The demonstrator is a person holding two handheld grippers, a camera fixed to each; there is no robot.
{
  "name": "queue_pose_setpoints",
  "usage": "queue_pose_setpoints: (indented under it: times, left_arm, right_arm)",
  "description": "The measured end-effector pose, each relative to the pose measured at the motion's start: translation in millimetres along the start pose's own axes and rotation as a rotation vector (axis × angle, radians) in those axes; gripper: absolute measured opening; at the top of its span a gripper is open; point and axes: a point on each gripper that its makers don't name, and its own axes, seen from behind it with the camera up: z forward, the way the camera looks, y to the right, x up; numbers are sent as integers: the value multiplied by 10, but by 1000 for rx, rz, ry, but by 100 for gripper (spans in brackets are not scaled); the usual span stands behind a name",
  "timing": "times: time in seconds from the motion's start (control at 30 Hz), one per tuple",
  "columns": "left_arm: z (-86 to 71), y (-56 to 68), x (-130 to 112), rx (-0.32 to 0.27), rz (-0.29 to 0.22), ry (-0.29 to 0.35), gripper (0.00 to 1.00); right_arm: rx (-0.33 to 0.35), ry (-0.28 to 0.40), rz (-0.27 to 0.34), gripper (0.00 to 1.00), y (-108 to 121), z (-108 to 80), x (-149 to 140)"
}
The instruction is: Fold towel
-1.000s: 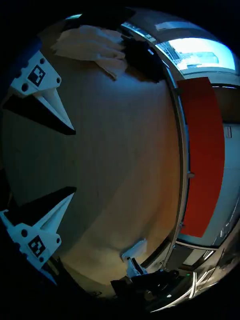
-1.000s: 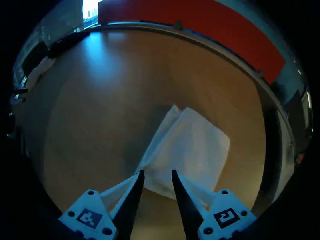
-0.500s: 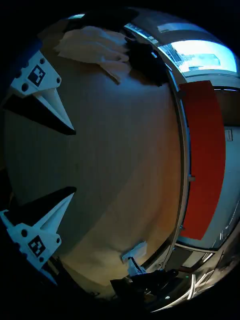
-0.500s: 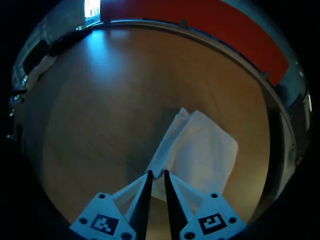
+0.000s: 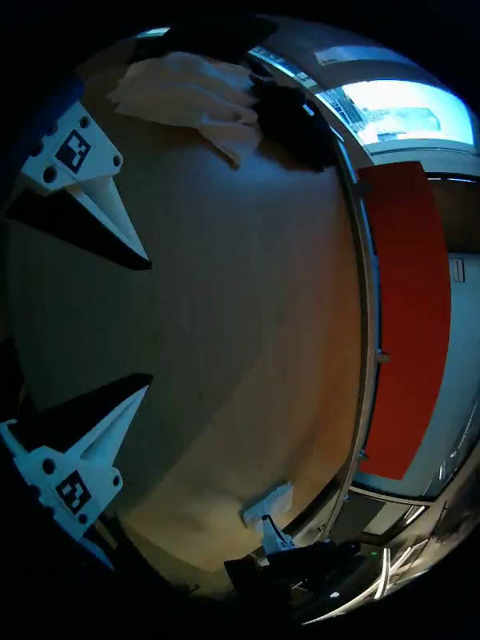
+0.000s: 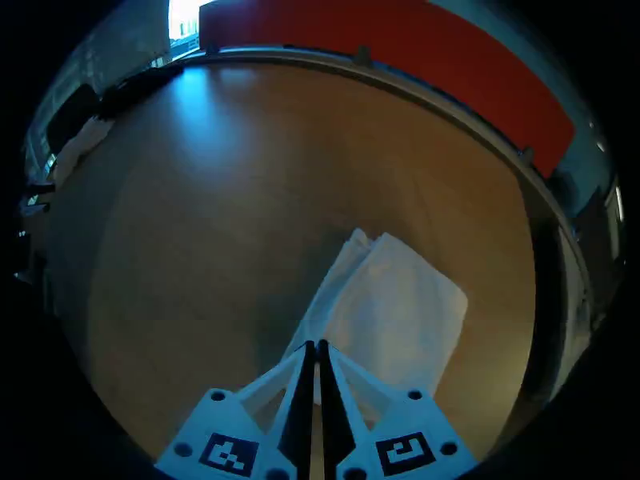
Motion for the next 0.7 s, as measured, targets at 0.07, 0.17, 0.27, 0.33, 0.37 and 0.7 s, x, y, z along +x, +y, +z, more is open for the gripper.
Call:
queue_pose_setpoints:
  times: [0.07,0.17,0.27,0.33,0.37,0.7]
  left_arm:
    - [10,-1,12,0,-2,4,96]
    - [28,1,47,-1,-10,16,96]
    - [38,11,85,-6,-19,27,96]
    - [39,17,106,-9,-19,33,95]
    - [40,19,115,-10,-19,36,95]
    - [30,8,107,-14,-17,38,95]
  right_arm:
    - [-6,7,-2,4,25,-53,33]
    - [-22,19,-7,4,91,-157,99]
    - [-42,38,-8,4,176,-268,195]
    - [-52,50,-7,4,230,-340,260]
    - [-57,56,-7,4,255,-373,290]
    - [-66,68,-20,4,284,-517,347]
